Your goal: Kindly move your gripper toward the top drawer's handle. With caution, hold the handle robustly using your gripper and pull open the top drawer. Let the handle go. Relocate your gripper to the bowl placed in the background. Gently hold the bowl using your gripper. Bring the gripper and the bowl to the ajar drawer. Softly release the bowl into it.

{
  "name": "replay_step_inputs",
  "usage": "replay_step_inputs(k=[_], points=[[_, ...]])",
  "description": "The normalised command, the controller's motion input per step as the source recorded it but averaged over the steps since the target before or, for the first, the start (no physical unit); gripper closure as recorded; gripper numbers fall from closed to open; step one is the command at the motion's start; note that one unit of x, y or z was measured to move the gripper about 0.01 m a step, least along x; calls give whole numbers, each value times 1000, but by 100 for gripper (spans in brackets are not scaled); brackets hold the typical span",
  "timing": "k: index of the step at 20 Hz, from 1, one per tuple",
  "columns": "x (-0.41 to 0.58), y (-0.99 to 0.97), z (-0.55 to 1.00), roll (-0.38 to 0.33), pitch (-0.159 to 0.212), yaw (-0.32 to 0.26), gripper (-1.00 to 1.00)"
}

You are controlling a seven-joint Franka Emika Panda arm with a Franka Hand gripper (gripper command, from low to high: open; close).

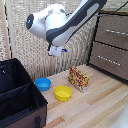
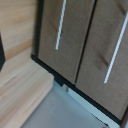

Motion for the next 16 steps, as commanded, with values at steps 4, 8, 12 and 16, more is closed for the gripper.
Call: replay_step_inputs(k=[4,8,12,16], points=[[-373,-514,313,-242,0,78,-100],[-388,-687,384,-167,-9,50,-100],[-129,-725,212,-85,-33,115,-100],[17,-576,84,-40,-35,206,-100]])
